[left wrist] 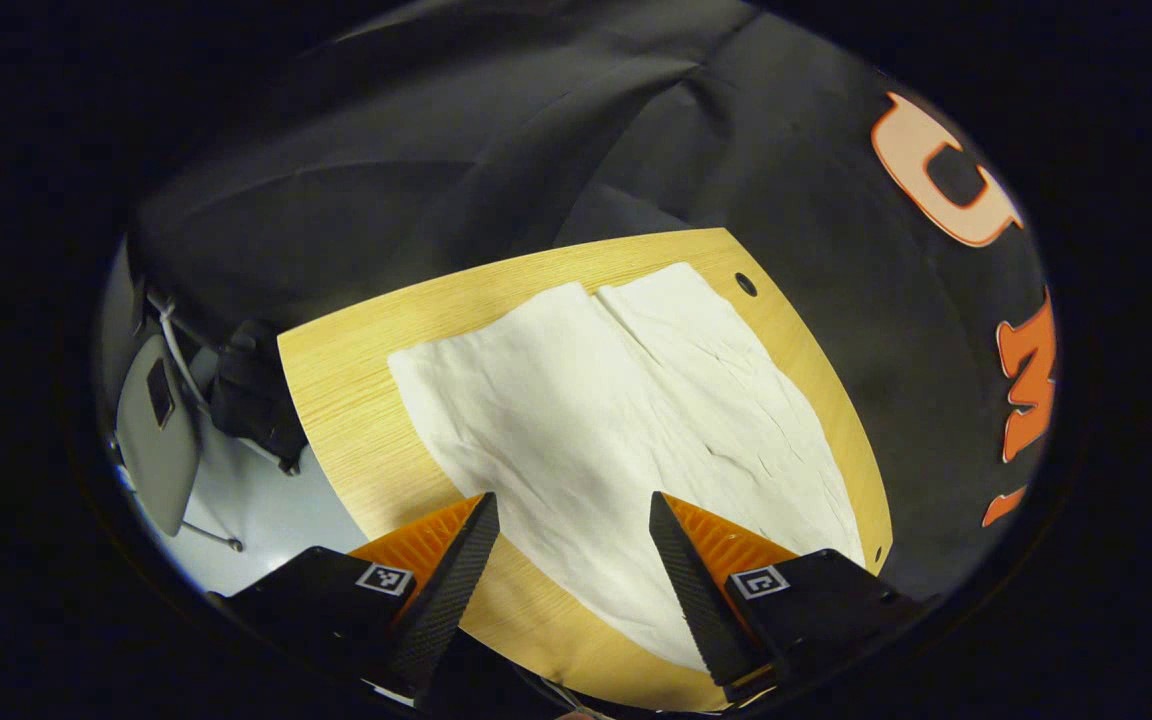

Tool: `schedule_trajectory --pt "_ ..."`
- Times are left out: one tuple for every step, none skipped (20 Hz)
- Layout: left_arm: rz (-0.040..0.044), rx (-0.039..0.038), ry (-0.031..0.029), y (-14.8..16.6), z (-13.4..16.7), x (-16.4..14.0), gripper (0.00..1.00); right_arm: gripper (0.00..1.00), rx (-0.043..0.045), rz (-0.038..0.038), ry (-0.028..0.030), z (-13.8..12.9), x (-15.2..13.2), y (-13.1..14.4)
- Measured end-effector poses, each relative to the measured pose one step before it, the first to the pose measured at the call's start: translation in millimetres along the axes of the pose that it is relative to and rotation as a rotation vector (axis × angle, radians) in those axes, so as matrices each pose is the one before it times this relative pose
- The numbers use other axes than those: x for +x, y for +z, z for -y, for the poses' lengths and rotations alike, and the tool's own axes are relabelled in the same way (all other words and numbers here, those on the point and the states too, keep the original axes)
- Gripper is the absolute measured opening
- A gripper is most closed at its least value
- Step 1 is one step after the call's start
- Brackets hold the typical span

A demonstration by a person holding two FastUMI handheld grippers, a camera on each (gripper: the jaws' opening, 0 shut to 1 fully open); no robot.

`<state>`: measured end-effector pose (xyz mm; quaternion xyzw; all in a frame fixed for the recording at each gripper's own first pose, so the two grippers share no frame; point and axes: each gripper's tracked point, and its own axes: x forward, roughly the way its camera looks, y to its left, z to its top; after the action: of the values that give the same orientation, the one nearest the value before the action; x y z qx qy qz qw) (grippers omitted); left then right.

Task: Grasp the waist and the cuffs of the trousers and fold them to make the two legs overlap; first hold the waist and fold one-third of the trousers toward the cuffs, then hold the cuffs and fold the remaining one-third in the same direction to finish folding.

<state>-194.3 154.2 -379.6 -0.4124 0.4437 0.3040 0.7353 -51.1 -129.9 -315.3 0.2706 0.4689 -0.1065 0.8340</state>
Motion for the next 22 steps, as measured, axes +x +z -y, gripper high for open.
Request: schedule_trajectory --pt "-0.01505 -0.023 0.00081 1.74 -8.06 4.06 0.99 0.96 0.01427 -0.00196 -0.00357 0.14 2.93 -0.15" --pt "-0.01568 -0.01695 0.00471 1.4 -8.99 6.92 0.99 0.96 0.01991 -0.00268 -0.00577 0.79 1.0 -2.65" --pt "-0.0208 -0.00409 0.00911 1.21 -6.81 8.53 0.99 0.96 0.02081 -0.00044 -0.01915 2.51 3.12 -1.87" --pt "-0.02071 0.00218 0.01484 -0.92 -6.61 8.81 1.0 0.96 0.01087 -0.00005 -0.02207 3.28 2.46 -1.74" --pt "-0.0148 -0.00128 0.00785 2.29 -5.21 6.25 0.99 0.96 0.00154 -0.00538 -0.01144 0.49 1.65 -1.98" --pt "-0.01105 -0.0072 0.00202 1.96 -2.88 3.27 0.99 0.96 0.00187 -0.00193 -0.00878 -1.02 0.73 -1.84" --pt "-0.01014 -0.01029 0.0004 2.17 -3.04 2.9 0.99 0.96 0.00252 0.00046 -0.00522 -1.19 0.86 0.97" --pt "-0.01256 -0.01204 0.0031 -0.25 -5.9 1.95 1.0 0.96 0.00447 0.00315 -0.00654 -0.11 0.1 0.47" --pt "-0.00478 -0.01706 0.00038 1.84 -6.85 1.75 1.0 0.96 0.00594 0.00162 -0.00478 0.94 1.03 1.31" --pt "0.00496 -0.01903 -0.01836 5.12 -1.44 -0.54 0.99 0.96 0.00844 0.00379 -0.00705 2.16 1.01 0.01" --pt "0.00625 -0.00812 -0.01093 4.71 -0.77 4.67 0.98 0.95 0.00474 0.00066 -0.00372 1.26 1.48 0.59" --pt "0.00624 -0.00662 -0.00648 4.45 -1.26 -1.8 0.96 0.94 0.00304 -0.00284 -0.00913 3.45 1.06 -1.17" --pt "0.00694 -0.00373 -0.008 5.01 1.5 2.08 0.96 0.94 0.00186 -0.00503 -0.00523 2.94 3.03 -0.57" --pt "0.00596 0.00385 -0.01577 3.82 3.51 0.19 0.96 0.94 0.00611 -0.00768 -0.01096 2.98 3.12 -1.81" --pt "0.00735 0.00906 -0.0253 5.58 7.15 3.66 0.96 0.94 0.00923 -0.00213 0.00007 2.4 2.69 -0.01" --pt "0.0006 0.00938 -0.01975 2.18 5.67 5.03 0.96 0.94 0.01298 -0.00142 0.00175 1.27 1.99 0.38" --pt "0.00265 0.01258 -0.0281 3.5 6.59 2.59 0.96 0.94 0.01374 -0.00098 0.0048 1.17 1.5 0.47" --pt "-0.00062 0.01271 -0.02494 1.52 4.07 3.93 0.95 0.94 0.01333 -0.00026 0.00203 2.72 1.36 -0.34" --pt "-0.00229 0.01045 -0.02828 1.24 4.12 2.8 0.94 0.94 0.01091 -0.00094 0.00057 1.47 1.32 0.34" --pt "0.00751 -0.00754 -0.03424 2.45 4.73 4.0 0.92 0.94 0.01019 0.00146 0.00023 1.47 1.75 0.68" --pt "0.0068 -0.029 -0.02671 2.26 4.55 5.44 0.89 0.94 0.00908 -0.00104 0.00126 1.01 1.37 -0.53" --pt "0.00956 -0.02405 -0.00778 1.03 2.47 7.55 0.81 0.94 0.00659 -0.00459 0.00251 0.35 0.11 -0.23"
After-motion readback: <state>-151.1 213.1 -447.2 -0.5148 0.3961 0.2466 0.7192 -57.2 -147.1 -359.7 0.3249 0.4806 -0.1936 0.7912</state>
